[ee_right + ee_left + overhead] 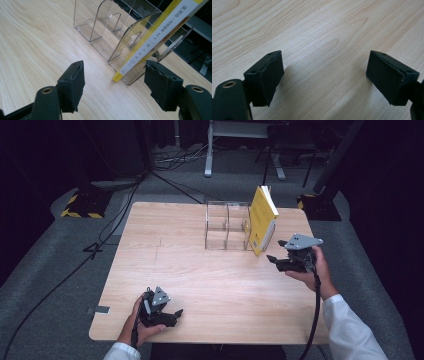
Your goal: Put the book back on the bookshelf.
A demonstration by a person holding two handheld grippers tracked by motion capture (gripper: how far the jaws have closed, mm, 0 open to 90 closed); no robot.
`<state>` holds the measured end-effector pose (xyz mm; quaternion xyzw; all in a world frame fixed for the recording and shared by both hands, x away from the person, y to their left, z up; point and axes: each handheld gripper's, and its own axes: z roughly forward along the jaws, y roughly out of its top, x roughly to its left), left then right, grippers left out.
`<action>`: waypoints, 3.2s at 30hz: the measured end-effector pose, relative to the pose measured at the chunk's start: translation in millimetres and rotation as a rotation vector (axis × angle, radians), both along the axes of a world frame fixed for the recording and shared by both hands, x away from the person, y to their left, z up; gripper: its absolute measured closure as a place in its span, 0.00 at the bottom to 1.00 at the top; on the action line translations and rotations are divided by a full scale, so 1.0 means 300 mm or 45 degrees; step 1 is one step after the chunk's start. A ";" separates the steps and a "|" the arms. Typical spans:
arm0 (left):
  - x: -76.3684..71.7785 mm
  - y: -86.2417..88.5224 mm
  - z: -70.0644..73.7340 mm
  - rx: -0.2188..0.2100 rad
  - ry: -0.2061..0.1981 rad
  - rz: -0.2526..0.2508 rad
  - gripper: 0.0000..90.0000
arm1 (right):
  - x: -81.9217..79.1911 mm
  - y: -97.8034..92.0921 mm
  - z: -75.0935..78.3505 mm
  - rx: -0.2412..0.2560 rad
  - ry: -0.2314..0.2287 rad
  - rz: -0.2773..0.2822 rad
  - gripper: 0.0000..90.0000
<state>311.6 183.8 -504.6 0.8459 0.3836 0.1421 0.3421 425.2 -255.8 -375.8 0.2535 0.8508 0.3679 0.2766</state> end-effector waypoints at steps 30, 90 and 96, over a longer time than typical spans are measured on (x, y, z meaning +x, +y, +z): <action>0.000 0.000 0.000 0.000 0.000 0.000 0.17 | -0.162 -0.099 -0.151 -0.162 0.056 0.030 0.29; -0.001 0.001 -0.001 0.000 -0.007 0.002 0.17 | -0.335 -0.475 -0.429 0.186 0.328 -0.281 0.21; 0.001 0.001 0.000 0.001 -0.003 -0.002 0.17 | -0.335 -0.474 -0.429 0.187 0.325 -0.282 0.21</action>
